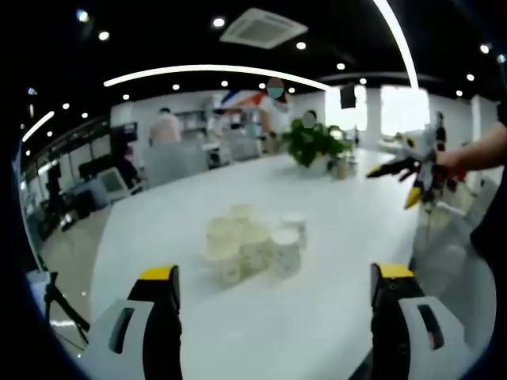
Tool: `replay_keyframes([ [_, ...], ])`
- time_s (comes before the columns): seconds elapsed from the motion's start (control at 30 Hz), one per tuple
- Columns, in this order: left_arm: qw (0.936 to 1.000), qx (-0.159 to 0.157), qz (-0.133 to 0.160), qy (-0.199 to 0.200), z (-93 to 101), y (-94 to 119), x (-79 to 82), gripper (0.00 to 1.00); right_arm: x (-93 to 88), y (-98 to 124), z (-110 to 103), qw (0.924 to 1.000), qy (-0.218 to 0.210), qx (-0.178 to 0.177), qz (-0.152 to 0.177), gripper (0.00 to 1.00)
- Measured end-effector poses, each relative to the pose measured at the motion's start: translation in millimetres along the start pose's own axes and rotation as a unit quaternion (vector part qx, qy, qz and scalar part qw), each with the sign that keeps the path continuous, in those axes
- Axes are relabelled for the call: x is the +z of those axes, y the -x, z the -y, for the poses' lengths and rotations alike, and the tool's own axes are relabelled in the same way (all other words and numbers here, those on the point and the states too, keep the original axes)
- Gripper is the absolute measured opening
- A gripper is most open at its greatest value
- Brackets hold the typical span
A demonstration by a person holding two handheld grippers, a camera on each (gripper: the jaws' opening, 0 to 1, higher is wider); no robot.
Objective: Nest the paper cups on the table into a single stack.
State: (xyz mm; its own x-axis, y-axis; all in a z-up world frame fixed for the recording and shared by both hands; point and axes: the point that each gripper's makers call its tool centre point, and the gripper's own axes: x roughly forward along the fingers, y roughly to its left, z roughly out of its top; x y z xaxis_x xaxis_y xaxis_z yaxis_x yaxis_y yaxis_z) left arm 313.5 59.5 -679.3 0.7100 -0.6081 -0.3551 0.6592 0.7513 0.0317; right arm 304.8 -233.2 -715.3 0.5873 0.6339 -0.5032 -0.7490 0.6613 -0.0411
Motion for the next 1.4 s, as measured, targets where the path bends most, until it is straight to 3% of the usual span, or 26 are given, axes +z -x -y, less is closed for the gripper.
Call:
replay_keyframes([
  [0.8,0.9999,0.002,0.001,0.016,7.2,7,-5.7,1.0,-3.3,7,1,0.9998,-0.004,-0.019,0.001,1.0],
  [1.4,0.9995,0.007,0.007,0.031,6.4,14,-7.3,1.0,-2.0,3,-5,0.9999,-0.005,-0.01,-0.001,1.0],
])
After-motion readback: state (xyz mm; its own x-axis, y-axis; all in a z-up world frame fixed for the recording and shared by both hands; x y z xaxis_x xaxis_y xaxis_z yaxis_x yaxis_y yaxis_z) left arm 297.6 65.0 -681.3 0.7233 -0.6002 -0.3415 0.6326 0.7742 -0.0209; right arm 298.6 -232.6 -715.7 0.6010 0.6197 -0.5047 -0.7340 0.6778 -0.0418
